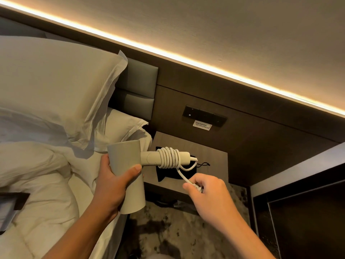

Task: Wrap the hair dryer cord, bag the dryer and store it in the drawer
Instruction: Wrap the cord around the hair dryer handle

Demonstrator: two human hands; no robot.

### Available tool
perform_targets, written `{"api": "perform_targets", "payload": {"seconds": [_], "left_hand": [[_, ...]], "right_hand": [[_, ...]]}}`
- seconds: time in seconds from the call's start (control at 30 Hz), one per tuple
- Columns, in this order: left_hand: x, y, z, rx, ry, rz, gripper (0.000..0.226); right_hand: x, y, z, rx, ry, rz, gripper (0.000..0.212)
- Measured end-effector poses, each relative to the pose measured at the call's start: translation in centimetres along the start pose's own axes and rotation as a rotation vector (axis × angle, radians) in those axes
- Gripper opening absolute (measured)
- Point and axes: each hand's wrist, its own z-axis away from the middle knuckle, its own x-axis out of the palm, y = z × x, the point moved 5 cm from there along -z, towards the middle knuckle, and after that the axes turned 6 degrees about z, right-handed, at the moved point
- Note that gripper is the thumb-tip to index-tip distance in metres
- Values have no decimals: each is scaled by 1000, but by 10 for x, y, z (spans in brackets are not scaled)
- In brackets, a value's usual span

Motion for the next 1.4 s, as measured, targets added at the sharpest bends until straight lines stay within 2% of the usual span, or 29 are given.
{"api": "perform_targets", "payload": {"seconds": [0.07, 0.2, 0.33, 0.47, 0.67, 0.8, 0.93, 1.0, 1.1, 1.23, 1.4], "left_hand": [[0, 1, 1, 17, 3, -34, 67], [2, 1, 2, 77, -10, -169, 79], [4, -3, 4, 56, -52, -213, 92], [3, -6, 4, 21, -99, -223, 95], [2, -12, 4, -41, -216, -276, 94], [3, -13, 3, -62, -228, -243, 89], [4, -10, 5, -37, -196, -160, 81], [4, -11, 8, -12, -170, -126, 89], [8, -15, 15, 21, -93, -82, 93], [11, -24, 27, 91, 13, -62, 95], [10, -30, 30, 93, 119, 27, 99]], "right_hand": [[-5, 1, 1, 8, 32, -19, 29], [-13, 3, 1, 24, 118, -128, 11], [-21, 11, 1, -9, 143, -205, 21], [-23, 21, 1, -28, 128, -212, 20], [-26, 34, 3, -54, 193, -218, 19], [-23, 38, 3, -8, 228, -378, 55], [-14, 47, 2, 189, 285, -874, 70], [-9, 50, 2, 291, 308, -1141, 64], [-4, 50, 2, 435, 341, -1415, 45], [2, 45, 2, 548, 279, -1471, 19], [7, 44, 3, 595, 232, -1484, 12]]}}
